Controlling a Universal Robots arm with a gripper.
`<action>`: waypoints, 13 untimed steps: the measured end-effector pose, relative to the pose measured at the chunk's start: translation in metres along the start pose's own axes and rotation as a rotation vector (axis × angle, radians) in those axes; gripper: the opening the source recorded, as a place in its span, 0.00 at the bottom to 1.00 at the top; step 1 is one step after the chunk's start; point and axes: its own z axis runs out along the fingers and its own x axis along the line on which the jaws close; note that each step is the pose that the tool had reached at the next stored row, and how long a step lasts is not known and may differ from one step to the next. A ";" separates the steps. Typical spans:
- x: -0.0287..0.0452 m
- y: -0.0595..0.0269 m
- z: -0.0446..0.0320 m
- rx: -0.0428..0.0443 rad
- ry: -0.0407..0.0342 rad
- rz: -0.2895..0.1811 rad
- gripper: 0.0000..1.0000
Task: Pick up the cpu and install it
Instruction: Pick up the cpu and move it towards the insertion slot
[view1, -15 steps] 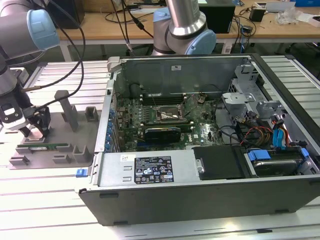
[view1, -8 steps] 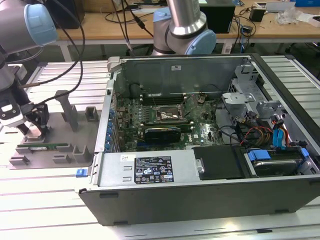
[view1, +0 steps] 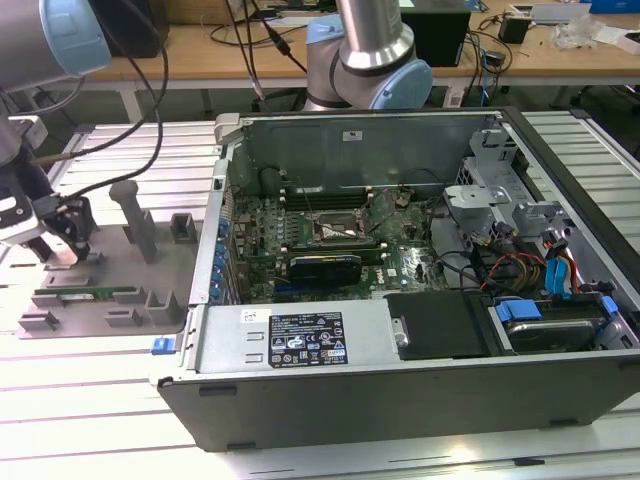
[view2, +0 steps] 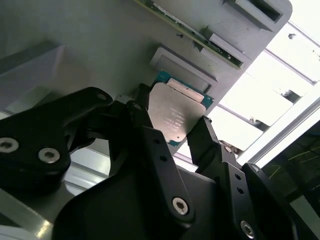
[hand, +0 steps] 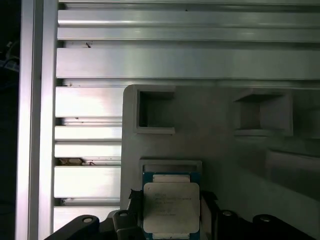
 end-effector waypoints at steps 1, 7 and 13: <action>0.0000 0.0001 -0.0018 0.0000 0.0001 0.000 0.55; -0.0003 0.0009 -0.0199 0.0000 0.0001 0.000 0.55; -0.0006 0.0022 -0.0415 -0.0001 0.0001 0.000 0.55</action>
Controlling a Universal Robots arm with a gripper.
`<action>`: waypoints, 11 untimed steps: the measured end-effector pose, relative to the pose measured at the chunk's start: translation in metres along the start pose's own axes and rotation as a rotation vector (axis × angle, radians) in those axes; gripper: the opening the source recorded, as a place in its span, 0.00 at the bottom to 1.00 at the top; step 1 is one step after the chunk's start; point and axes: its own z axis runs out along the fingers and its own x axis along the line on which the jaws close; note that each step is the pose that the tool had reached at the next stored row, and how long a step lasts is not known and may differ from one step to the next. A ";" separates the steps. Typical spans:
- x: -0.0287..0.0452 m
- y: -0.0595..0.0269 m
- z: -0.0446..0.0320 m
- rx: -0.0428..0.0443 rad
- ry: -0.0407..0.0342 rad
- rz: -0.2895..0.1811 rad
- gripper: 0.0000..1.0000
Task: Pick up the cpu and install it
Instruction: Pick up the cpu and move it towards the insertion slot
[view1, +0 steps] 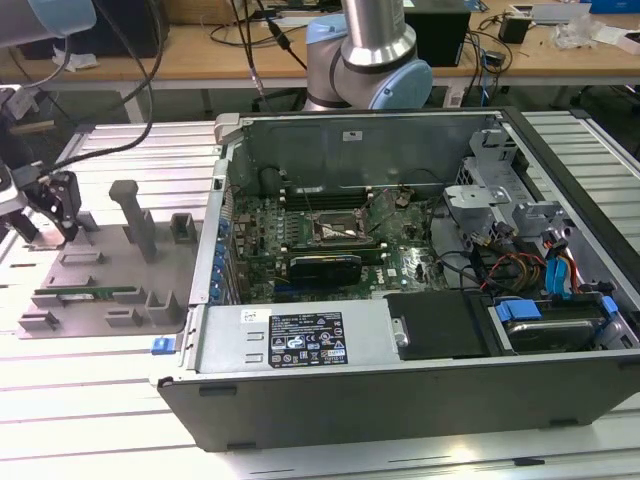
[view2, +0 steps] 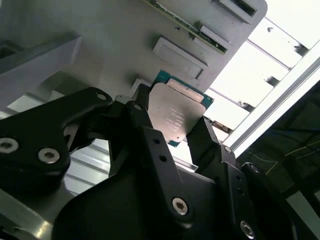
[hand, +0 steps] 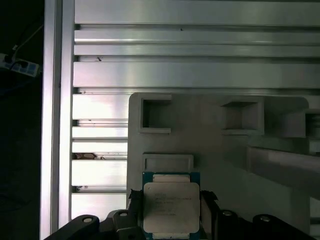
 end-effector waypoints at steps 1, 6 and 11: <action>0.0000 0.0001 -0.0026 0.0000 0.0000 0.000 0.55; -0.0003 0.0012 -0.0206 0.0000 0.0000 0.000 0.55; -0.0005 0.0024 -0.0368 0.0000 0.0000 0.000 0.55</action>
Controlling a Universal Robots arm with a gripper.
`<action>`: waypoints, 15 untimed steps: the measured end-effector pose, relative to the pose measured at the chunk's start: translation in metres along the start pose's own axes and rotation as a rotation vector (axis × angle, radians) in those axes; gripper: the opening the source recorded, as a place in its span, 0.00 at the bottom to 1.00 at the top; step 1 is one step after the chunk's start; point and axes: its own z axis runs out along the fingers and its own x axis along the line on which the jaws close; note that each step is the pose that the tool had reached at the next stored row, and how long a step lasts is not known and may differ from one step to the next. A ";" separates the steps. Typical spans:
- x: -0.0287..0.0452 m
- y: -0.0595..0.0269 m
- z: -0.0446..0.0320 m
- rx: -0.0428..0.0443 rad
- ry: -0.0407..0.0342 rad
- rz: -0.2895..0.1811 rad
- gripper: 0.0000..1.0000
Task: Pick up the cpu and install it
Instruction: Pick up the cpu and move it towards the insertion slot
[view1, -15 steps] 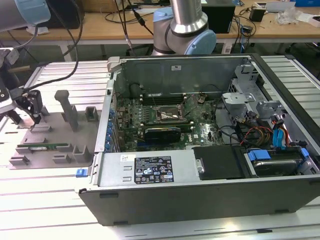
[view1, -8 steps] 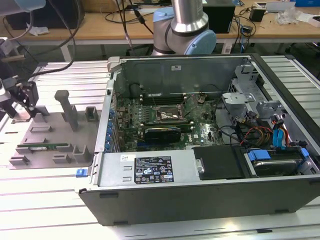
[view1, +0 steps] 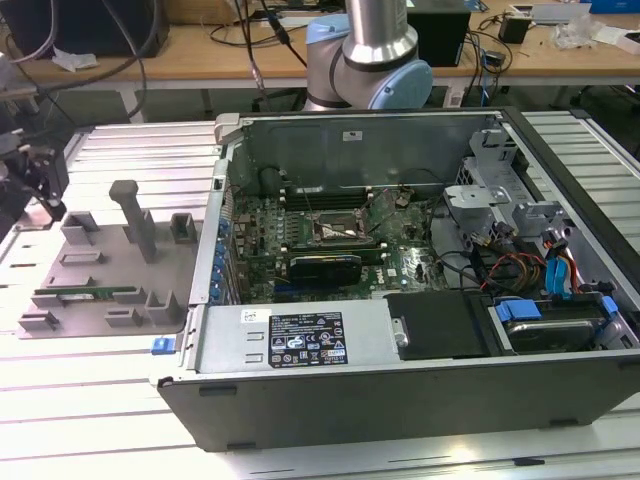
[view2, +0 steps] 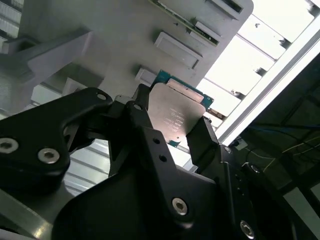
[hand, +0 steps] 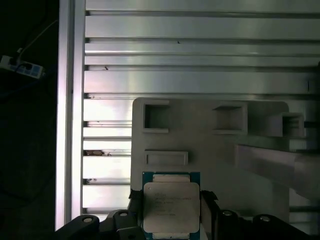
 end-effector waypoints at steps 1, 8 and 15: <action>0.0000 0.0002 -0.0027 0.0000 0.0000 0.000 0.55; -0.0003 0.0018 -0.0230 0.0000 0.0000 0.000 0.55; -0.0007 0.0038 -0.0516 0.0000 -0.0001 0.000 0.55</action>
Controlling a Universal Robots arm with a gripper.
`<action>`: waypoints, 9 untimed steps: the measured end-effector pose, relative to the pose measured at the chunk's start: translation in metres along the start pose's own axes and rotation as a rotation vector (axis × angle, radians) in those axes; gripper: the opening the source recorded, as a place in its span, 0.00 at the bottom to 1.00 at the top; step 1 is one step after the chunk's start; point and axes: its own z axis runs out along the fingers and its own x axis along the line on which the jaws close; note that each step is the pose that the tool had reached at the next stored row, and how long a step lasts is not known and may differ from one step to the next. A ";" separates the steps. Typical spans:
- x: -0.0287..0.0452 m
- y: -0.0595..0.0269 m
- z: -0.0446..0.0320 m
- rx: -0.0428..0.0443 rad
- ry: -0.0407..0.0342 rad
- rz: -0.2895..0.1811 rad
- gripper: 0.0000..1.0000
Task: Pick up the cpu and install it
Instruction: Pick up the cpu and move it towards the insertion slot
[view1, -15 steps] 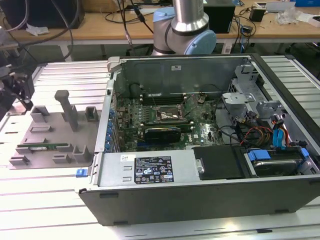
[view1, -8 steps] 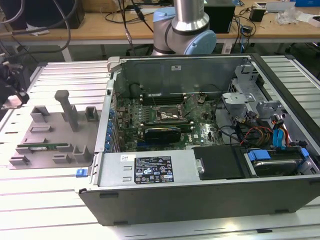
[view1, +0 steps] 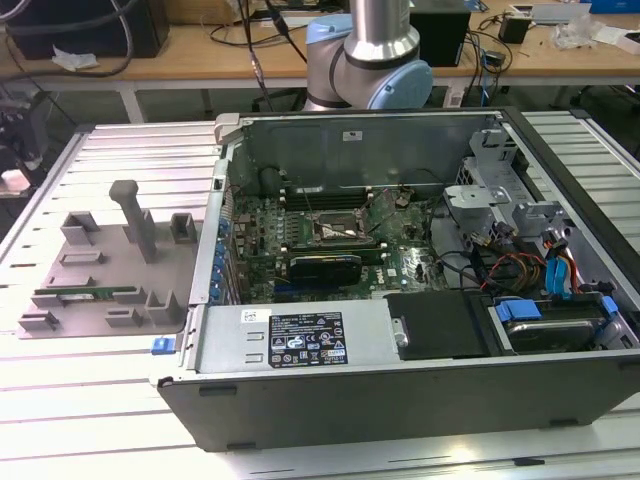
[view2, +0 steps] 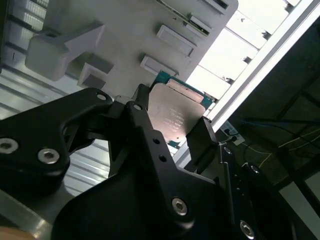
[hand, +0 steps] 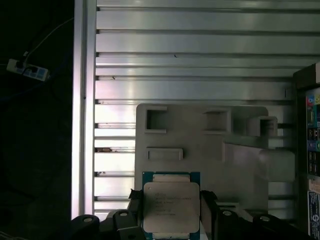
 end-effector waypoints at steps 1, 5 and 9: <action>-0.0001 0.0002 -0.0037 0.0000 0.0000 0.000 0.55; -0.0002 0.0010 -0.0170 0.0000 0.0000 0.000 0.55; -0.0005 0.0021 -0.0342 0.0000 -0.0001 0.000 0.55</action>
